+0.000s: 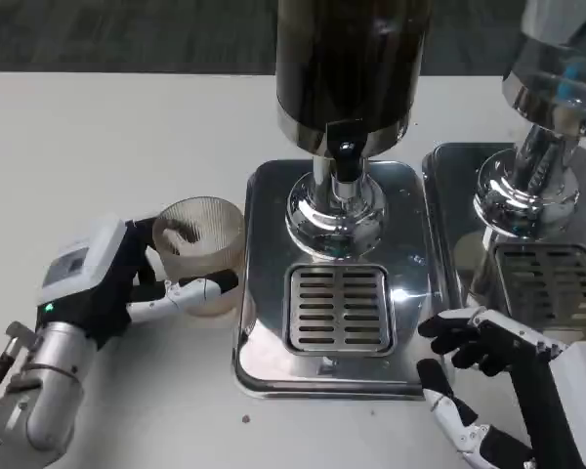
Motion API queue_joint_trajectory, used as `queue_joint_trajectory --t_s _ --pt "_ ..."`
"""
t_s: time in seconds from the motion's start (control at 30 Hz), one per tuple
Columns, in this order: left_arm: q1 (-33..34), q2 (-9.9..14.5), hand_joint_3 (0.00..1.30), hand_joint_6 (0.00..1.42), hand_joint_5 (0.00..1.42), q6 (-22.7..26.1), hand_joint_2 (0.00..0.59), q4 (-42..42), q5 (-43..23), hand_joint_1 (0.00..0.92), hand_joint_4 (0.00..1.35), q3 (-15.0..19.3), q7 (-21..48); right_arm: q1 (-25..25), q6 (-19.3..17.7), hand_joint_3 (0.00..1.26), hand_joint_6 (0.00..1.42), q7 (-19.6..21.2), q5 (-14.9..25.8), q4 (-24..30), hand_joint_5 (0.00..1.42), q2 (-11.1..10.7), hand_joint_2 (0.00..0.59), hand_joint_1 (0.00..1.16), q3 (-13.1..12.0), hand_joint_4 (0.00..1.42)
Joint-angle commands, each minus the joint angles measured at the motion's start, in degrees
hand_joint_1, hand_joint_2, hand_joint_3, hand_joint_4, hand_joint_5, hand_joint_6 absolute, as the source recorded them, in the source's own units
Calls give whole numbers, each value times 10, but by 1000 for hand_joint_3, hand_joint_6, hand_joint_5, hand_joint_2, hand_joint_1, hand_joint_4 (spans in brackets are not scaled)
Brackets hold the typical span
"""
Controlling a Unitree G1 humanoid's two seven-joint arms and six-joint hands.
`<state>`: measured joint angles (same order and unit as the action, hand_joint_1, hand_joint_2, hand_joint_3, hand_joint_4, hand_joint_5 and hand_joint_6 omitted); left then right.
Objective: Grasp the cup under the faucet to collect the drink, then remove the cup.
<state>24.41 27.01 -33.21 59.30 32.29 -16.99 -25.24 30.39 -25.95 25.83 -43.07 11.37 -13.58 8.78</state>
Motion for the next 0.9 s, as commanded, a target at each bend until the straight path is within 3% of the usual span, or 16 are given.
queue_joint_trajectory --t_s 0.03,0.43,0.9 --pt "-9 -4 575 1193 1006 -2 90 -2 3 354 744 0 -22 2 -1 560 725 2 7 4 655 0 405 581 -6 588" --pt "-22 -8 700 1339 1134 -14 115 -7 1 340 882 9 -86 -1 -5 560 725 3 13 -2 652 -1 407 584 -6 588" --pt "-39 5 719 1353 1151 -26 118 -47 6 340 904 16 -128 -3 -7 556 725 3 18 -5 643 -2 407 595 -7 588"
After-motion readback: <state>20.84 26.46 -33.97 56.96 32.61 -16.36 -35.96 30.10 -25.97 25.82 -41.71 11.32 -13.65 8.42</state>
